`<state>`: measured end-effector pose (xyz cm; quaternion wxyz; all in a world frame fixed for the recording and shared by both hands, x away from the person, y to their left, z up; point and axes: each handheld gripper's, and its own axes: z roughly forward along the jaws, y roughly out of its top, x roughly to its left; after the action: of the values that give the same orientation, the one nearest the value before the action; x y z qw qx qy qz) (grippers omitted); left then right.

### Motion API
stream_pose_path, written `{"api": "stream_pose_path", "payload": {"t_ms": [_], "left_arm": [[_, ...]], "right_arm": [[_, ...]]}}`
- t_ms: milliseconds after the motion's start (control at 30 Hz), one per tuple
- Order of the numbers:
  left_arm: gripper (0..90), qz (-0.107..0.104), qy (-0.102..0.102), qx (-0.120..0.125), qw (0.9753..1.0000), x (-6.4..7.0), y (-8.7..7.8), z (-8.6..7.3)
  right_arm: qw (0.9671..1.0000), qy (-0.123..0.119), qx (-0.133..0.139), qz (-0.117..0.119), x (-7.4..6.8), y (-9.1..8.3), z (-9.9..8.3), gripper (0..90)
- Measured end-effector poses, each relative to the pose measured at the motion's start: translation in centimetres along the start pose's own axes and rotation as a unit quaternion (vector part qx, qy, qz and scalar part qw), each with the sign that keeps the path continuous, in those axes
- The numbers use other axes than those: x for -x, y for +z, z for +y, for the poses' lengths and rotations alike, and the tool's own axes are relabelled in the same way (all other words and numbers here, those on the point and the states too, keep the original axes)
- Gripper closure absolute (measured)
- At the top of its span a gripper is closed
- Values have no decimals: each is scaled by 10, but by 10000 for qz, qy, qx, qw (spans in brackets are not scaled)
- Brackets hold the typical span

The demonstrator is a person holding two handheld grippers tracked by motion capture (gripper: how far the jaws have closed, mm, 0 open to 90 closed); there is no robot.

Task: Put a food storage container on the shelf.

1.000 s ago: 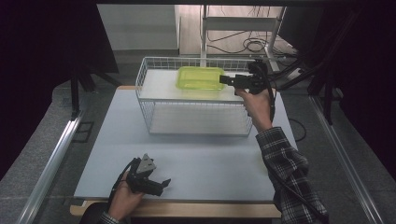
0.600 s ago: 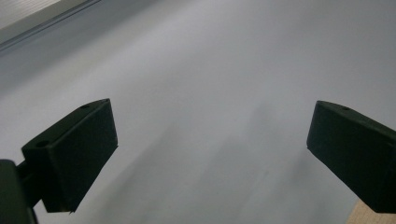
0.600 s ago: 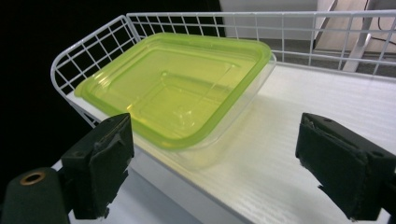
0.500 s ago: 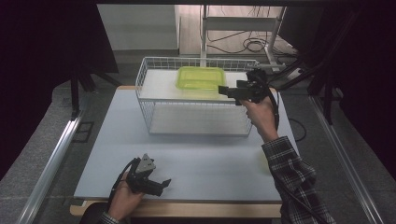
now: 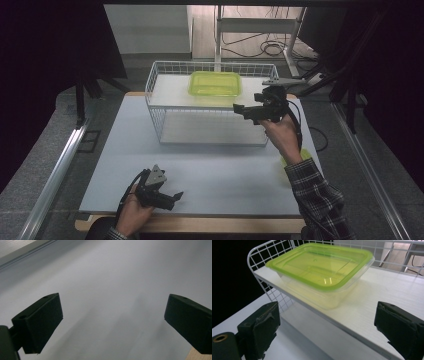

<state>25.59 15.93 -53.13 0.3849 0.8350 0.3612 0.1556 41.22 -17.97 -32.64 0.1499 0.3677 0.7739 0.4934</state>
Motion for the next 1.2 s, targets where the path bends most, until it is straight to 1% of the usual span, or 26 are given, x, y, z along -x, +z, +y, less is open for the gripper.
{"api": "stream_pose_path", "payload": {"t_ms": [167,233,433,467,567,667,700,733,900,1200], "left_arm": [[18,-38,-52,24,10000,0,0,0],[18,-50,-66,18,10000,0,0,0],[18,-99,-125,9,9999,0,0,0],[19,-100,-120,1,9999,0,0,0],[19,-97,-87,-30,9999,0,0,0],[19,-81,-44,-39,9999,1,1,0],[19,-81,-44,-39,9999,1,1,0],[19,-73,-17,-37,10000,1,1,0],[19,-73,33,-67,9999,1,2,0],[20,-68,44,-64,9999,1,2,0]], "right_arm": [[10000,-82,-50,19,-3,0,-8,58],[9998,-185,-83,13,-6,1,-14,57],[9995,-282,-124,84,-11,1,-24,57],[9994,-281,-136,122,-12,0,-28,57],[9994,-284,-148,147,-14,0,-31,58],[9991,-336,-201,174,-17,-1,-38,57],[9991,-336,-201,174,-17,-1,-38,57],[9989,-371,-212,176,-19,-1,-43,57],[9986,-431,-251,150,-22,-1,-53,42],[9986,-381,-313,210,-24,-1,-79,8]]}}
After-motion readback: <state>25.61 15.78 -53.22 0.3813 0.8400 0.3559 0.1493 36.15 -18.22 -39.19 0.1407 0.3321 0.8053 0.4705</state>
